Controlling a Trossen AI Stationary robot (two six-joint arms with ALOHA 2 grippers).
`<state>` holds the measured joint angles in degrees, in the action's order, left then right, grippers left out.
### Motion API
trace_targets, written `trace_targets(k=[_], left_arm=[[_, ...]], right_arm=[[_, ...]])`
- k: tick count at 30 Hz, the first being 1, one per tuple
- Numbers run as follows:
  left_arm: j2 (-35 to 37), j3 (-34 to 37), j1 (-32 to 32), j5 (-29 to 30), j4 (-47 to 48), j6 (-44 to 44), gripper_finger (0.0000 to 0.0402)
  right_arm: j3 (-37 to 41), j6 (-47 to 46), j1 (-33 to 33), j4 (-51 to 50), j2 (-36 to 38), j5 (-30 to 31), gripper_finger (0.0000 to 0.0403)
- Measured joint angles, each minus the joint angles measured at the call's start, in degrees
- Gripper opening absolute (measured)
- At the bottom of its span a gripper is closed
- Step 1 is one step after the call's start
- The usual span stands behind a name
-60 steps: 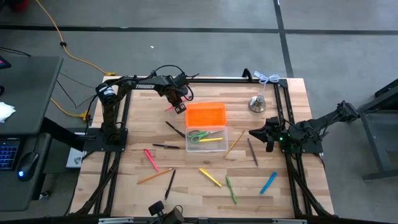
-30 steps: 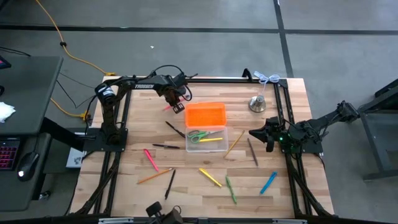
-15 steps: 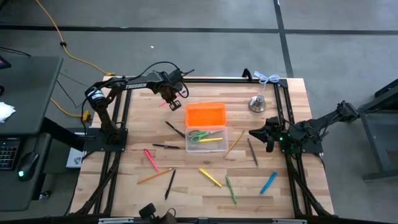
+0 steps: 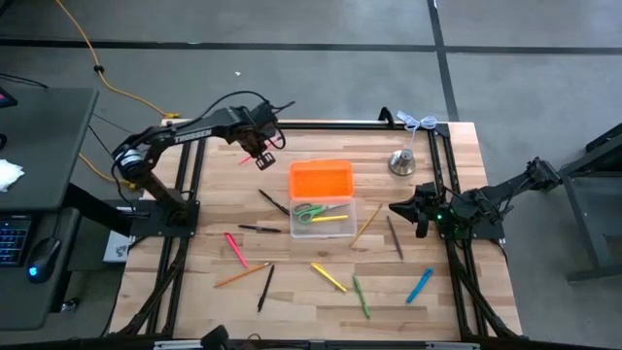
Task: Pick & place school supplies into a supply box
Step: Put the pink pen into the container
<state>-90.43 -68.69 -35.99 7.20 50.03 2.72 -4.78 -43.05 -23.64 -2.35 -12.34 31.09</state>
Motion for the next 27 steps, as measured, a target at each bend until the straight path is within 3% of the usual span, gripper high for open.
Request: trace_targets(k=[13, 21, 27], left_arm=[[2.99, -0.04, 0.0, -0.53, 2.38, -1.55, 0.0042], [2.99, -0.04, 0.35, -2.22, 2.44, -1.6, 0.0042], [2.94, -1.54, 3.24, -2.21, 2.87, -1.38, 0.0042]], right_arm=[[0.0, 1.09, 0.0, -0.09, -0.02, -0.26, 0.0012], [0.0, 5.91, 0.0, 3.79, 0.07, -7.05, 0.0012], [0.0, 8.98, 0.0, 5.14, 0.07, -7.52, 0.0012]])
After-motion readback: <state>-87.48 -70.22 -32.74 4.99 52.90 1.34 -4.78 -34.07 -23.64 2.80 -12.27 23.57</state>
